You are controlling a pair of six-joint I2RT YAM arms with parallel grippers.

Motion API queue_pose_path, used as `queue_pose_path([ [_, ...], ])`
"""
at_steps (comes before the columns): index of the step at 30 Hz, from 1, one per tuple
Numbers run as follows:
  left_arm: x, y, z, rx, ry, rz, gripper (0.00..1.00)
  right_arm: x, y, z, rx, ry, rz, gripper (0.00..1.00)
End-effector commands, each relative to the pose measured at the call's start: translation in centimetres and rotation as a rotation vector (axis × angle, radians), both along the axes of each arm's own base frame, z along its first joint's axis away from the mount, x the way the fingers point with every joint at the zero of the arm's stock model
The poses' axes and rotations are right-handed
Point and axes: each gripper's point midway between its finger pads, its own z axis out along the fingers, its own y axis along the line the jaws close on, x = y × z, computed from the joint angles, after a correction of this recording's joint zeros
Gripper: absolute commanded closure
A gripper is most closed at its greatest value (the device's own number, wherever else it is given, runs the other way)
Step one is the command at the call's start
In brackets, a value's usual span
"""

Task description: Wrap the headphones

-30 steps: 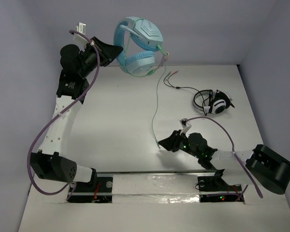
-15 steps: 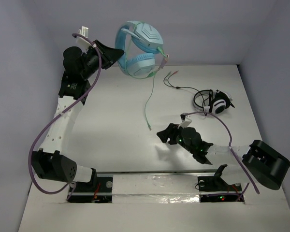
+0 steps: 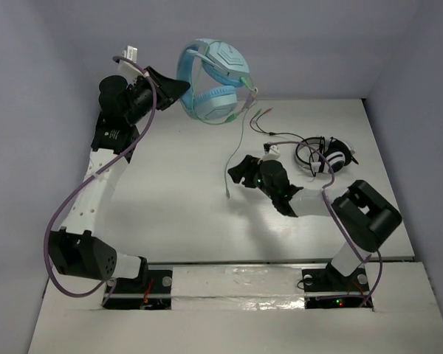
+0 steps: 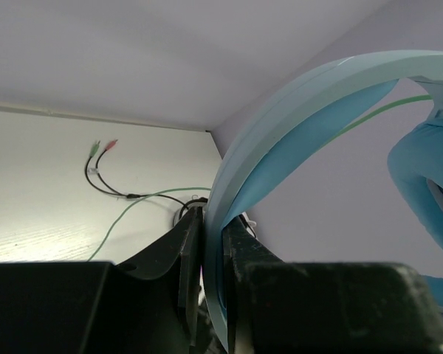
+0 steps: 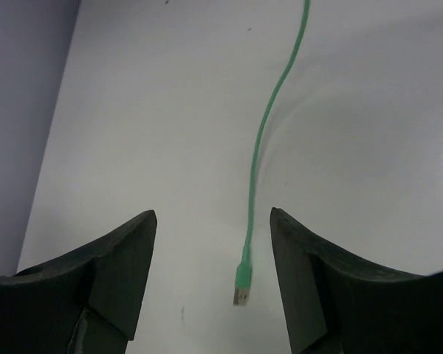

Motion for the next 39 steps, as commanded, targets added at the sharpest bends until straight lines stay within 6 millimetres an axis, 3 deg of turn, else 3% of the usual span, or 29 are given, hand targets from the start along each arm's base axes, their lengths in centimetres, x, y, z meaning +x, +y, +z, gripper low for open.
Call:
queue_pose_path([
  [1, -3.3, 0.3, 5.5, -0.052, -0.165, -0.023, 1.00, 3.6, 2.6, 1.3, 0.018, -0.009, 0.018, 0.32],
  [3, -3.5, 0.4, 5.4, -0.051, -0.170, -0.023, 1.00, 4.3, 3.4, 0.9, 0.005, 0.012, 0.027, 0.33],
  [5, -3.8, 0.3, 5.0, -0.051, -0.165, -0.028, 1.00, 5.0, 3.7, -1.1, -0.018, 0.069, 0.006, 0.34],
  [6, -3.9, 0.3, 5.0, -0.054, -0.164, -0.030, 1.00, 5.8, 4.3, -0.5, -0.008, 0.065, -0.006, 0.34],
  [8, -4.1, 0.2, 4.5, -0.056, -0.155, -0.043, 1.00, 6.5, 4.3, -1.7, -0.027, 0.111, -0.040, 0.37],
  [9, -4.4, 0.2, 4.6, -0.058, -0.163, -0.043, 1.00, 6.7, 4.4, -3.2, -0.052, 0.142, -0.047, 0.37],
  [10, -4.5, 0.2, 4.2, -0.057, -0.155, -0.043, 1.00, 7.3, 4.7, -3.1, -0.050, 0.163, -0.061, 0.40],
  [16, -5.7, 0.5, 3.8, -0.051, -0.164, -0.039, 1.00, 7.5, 3.8, -5.4, -0.073, 0.245, -0.149, 0.48],
  [20, -6.7, 0.5, 4.1, -0.056, -0.177, -0.051, 1.00, 8.5, 4.5, -5.3, -0.092, 0.250, -0.146, 0.49],
  [26, -7.6, 0.5, 4.4, -0.054, -0.189, -0.061, 1.00, 8.9, 5.1, -6.1, -0.113, 0.299, -0.149, 0.59],
  [34, -9.3, 0.7, 5.3, -0.073, -0.223, -0.064, 1.00, 9.0, 5.3, -6.9, -0.157, 0.362, -0.160, 0.59],
  [36, -9.7, 0.7, 5.6, -0.077, -0.234, -0.071, 1.00, 9.6, 5.6, -6.3, -0.152, 0.349, -0.163, 0.69],
  [38, -9.7, 0.7, 5.5, -0.069, -0.235, -0.070, 1.00, 9.3, 5.2, -6.6, -0.155, 0.346, -0.168, 0.90],
  [39, -9.4, 0.7, 5.2, -0.065, -0.224, -0.064, 1.00, 9.2, 5.1, -6.5, -0.147, 0.338, -0.168, 0.95],
])
